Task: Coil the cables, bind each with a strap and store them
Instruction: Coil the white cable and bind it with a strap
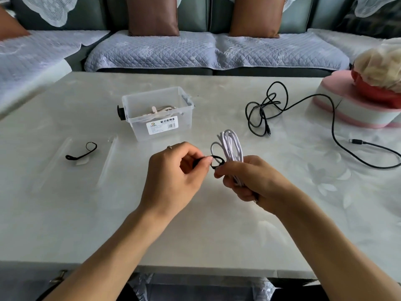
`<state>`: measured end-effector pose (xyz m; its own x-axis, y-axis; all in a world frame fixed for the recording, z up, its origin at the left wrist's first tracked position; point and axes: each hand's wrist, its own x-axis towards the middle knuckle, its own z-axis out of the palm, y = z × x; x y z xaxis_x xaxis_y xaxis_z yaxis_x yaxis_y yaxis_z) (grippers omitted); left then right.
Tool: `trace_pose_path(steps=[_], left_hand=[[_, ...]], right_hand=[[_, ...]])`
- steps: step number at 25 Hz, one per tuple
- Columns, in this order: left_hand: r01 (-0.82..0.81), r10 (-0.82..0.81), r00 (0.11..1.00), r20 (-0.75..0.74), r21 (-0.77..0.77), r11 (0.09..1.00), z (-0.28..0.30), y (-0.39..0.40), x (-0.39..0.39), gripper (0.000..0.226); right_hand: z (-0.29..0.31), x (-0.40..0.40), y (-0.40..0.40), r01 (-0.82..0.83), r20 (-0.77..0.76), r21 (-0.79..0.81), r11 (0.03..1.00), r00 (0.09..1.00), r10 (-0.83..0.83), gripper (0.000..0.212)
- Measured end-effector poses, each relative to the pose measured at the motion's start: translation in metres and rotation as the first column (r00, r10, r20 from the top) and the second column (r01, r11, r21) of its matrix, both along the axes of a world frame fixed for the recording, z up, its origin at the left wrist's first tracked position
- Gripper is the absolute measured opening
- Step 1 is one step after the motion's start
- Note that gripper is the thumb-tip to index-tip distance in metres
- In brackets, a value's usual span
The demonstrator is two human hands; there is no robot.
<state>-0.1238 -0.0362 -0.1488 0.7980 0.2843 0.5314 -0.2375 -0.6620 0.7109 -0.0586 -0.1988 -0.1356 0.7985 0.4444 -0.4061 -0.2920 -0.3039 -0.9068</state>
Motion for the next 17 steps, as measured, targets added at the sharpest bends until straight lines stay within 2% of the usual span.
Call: trace_pose_path(steps=[2, 6, 11, 17], left_hand=[[0.021, -0.033, 0.992, -0.121, -0.1, 0.995, 0.0002, -0.0026, -0.0016, 0.014], [0.049, -0.129, 0.95, -0.284, -0.274, 0.961, -0.0001, 0.0017, 0.0002, 0.015], [0.107, -0.225, 0.941, -0.252, -0.411, 0.905, 0.0004, -0.0018, 0.0008, 0.01], [0.172, -0.291, 0.931, -0.222, -0.435, 0.884, -0.001, -0.0022, -0.0002, 0.011]], right_hand=[[-0.0014, 0.0032, -0.0033, 0.034, 0.003, 0.019, 0.999, 0.999, -0.034, 0.021], [-0.0013, 0.0076, -0.0054, 0.103, 0.011, 0.067, 0.992, 0.994, -0.104, 0.013], [-0.0039, 0.0051, -0.0006, 0.054, 0.019, 0.037, 0.998, 0.998, -0.055, 0.024], [-0.002, 0.0061, -0.0012, 0.096, -0.057, 0.138, 0.986, 0.994, -0.089, 0.027]])
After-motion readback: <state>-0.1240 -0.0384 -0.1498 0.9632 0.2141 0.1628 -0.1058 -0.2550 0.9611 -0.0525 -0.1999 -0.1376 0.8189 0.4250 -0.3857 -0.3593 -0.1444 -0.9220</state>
